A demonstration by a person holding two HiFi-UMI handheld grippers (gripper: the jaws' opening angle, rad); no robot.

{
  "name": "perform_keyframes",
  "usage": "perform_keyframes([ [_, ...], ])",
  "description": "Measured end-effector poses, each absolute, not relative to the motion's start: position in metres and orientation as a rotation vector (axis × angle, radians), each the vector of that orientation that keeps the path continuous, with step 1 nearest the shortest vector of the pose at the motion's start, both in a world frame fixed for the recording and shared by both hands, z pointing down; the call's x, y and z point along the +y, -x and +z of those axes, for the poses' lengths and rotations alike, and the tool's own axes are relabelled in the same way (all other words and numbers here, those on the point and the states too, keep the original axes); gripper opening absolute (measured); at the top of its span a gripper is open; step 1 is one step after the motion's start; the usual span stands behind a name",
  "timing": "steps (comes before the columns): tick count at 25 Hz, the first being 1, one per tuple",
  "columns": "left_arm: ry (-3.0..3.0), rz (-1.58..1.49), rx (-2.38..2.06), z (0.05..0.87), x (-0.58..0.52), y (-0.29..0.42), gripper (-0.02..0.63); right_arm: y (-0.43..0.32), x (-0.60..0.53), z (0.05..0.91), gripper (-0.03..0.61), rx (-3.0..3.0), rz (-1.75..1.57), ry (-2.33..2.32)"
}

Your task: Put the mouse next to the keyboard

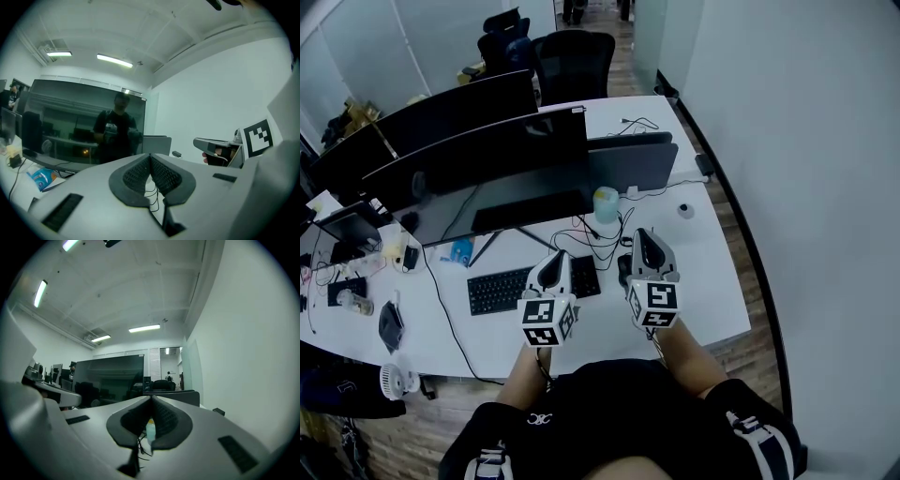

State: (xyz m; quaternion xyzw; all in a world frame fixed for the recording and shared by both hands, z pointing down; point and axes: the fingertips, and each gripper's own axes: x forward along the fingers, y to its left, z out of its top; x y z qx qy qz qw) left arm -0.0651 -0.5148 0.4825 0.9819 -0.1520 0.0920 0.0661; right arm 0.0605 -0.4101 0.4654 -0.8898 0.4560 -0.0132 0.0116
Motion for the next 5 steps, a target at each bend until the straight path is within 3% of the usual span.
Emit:
perform_keyframes([
  [5, -2.958, 0.278, -0.449, 0.4845, -0.5149, 0.061, 0.012, -0.0624, -0.4096, 0.4699, 0.014, 1.423, -0.052, 2.773],
])
